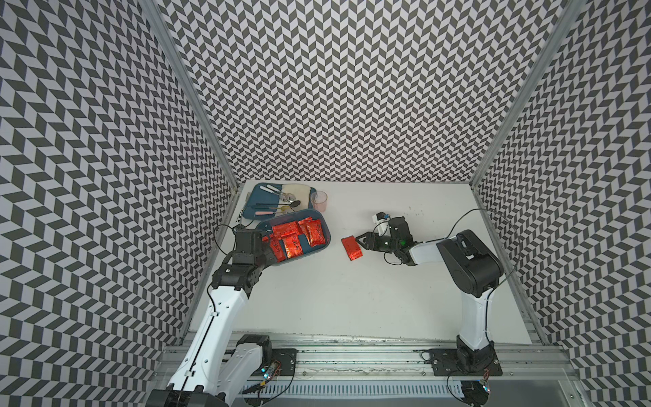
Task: Take the tea bags out of the storage box
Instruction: Place the tea bag at the center of the board.
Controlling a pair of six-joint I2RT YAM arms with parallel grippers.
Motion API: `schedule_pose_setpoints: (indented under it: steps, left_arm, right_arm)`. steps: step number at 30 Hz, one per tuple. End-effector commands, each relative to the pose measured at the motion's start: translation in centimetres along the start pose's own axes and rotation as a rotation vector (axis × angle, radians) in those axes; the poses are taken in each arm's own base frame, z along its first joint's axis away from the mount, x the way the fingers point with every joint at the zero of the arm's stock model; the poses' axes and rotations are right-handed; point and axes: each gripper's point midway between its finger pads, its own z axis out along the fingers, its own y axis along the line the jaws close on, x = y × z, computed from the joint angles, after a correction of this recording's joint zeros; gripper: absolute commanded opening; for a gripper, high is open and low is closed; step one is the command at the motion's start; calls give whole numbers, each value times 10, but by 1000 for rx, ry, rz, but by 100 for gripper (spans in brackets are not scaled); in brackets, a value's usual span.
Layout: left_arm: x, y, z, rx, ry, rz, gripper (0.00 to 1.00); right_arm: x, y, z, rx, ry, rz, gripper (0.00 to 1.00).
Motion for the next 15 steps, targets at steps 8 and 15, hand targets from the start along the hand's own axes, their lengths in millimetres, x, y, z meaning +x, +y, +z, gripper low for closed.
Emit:
schedule_pose_setpoints:
  steps: [8,15]
  left_arm:
    - [-13,-10,-5,60,-54,-9,0]
    - [-12,-11,-3,62,-47,-5,0]
  right_arm:
    - [11,20,-3,97,30,-87,63]
    - [37,35,0,69,115,-54,61]
